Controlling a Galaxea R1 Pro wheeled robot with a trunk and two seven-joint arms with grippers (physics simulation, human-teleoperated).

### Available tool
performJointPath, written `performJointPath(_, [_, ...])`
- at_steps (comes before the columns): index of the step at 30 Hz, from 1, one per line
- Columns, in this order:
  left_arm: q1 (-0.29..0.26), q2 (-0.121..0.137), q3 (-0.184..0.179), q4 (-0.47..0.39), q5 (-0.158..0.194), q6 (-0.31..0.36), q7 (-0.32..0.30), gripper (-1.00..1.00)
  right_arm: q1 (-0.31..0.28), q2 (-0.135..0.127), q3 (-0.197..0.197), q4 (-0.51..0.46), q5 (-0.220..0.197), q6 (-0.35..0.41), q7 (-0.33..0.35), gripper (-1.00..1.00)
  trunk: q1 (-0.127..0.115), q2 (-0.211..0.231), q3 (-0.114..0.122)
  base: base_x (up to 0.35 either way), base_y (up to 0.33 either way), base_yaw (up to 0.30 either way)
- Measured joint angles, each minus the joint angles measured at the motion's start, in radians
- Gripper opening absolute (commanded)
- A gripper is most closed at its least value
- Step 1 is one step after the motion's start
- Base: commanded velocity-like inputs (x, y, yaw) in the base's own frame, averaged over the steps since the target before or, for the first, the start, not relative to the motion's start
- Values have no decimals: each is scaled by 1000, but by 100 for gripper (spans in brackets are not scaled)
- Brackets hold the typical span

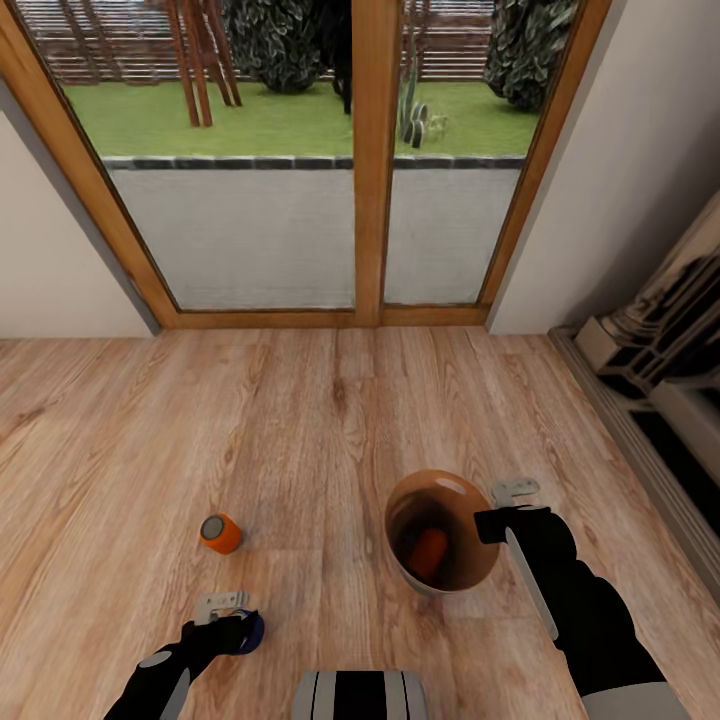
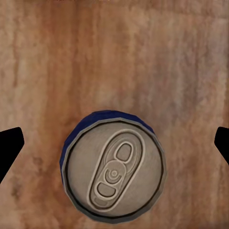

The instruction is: Put the three can of soda from the living room inside the tash can in the kitchen.

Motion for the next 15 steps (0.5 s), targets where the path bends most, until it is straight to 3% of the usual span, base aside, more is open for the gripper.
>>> performJointPath(6, [0, 0, 0, 1, 0, 0, 0, 100, 0, 0, 0, 0, 2, 0, 0, -100, 3, -1, -23, 0, 0, 0])
performJointPath(15, [0, 0, 0, 1, 0, 0, -1, 100, 0, 0, 0, 0, 2, 0, 0, -100, 3, -2, -27, 0, 0, 0])
